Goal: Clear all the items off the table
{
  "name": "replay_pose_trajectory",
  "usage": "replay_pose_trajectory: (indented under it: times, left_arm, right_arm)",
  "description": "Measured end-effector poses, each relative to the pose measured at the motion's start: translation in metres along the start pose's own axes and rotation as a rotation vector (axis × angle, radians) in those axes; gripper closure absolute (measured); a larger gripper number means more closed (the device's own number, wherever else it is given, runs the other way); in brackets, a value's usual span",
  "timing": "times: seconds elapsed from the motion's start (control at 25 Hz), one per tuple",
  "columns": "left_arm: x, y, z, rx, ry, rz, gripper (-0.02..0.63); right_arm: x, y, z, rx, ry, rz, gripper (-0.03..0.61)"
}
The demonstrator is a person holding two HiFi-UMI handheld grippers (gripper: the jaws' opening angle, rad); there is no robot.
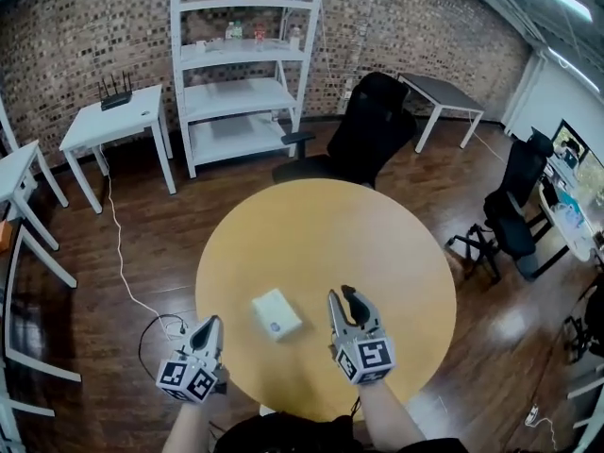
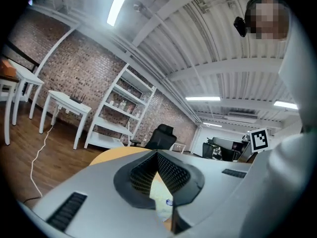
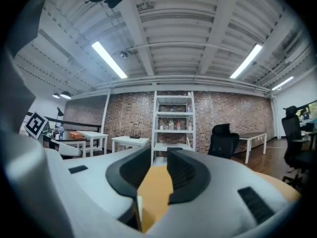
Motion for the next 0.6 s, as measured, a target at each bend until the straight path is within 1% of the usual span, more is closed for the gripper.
replay_pose_trajectory:
  times: [0.08, 0.12, 0.16, 0.28, 0.36, 0.44, 0.6]
  left_arm:
    - [-0.015, -0.014, -0.001, 0.012, -0.002, -0.055, 0.623]
    - [-0.023, -0.021, -0.002, 0.018, -0.004, -0.083, 0.623]
    - [-0.03, -0.027, -0.002, 0.024, -0.007, -0.112, 0.623]
    - [-0.049, -0.044, -0.005, 0.041, -0.026, -0.197, 0.623]
    - [-0.058, -0.054, -0.005, 0.047, -0.043, -0.236, 0.623]
    - [-0.065, -0.061, -0.003, 0.046, -0.051, -0.256, 0.623]
    - [-0.065, -0.065, -0.003, 0.047, -0.048, -0.263, 0.623]
  right_arm:
    - [-0.013, 0.019, 0.006, -0.032, -0.02, -0.051, 0.543]
    - [-0.018, 0.028, 0.008, -0.039, -0.033, -0.074, 0.552]
    - [-0.024, 0.035, 0.01, -0.041, -0.043, -0.093, 0.575]
    - [-0.033, 0.05, 0.013, -0.046, -0.066, -0.128, 0.575]
    - [-0.037, 0.055, 0.016, -0.05, -0.074, -0.147, 0.575]
    - [-0.042, 0.056, 0.017, -0.053, -0.075, -0.16, 0.575]
    - [-0.044, 0.055, 0.016, -0.056, -0.077, -0.167, 0.577]
Point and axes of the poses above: the fingertips, and each gripper's own axes: y backward along the fingers, x to its left, z out of its top, the point moved 10 cm from there along y, backward along the fingers, and after that the axes turned 6 degrees about y, right-handed, at the moved point
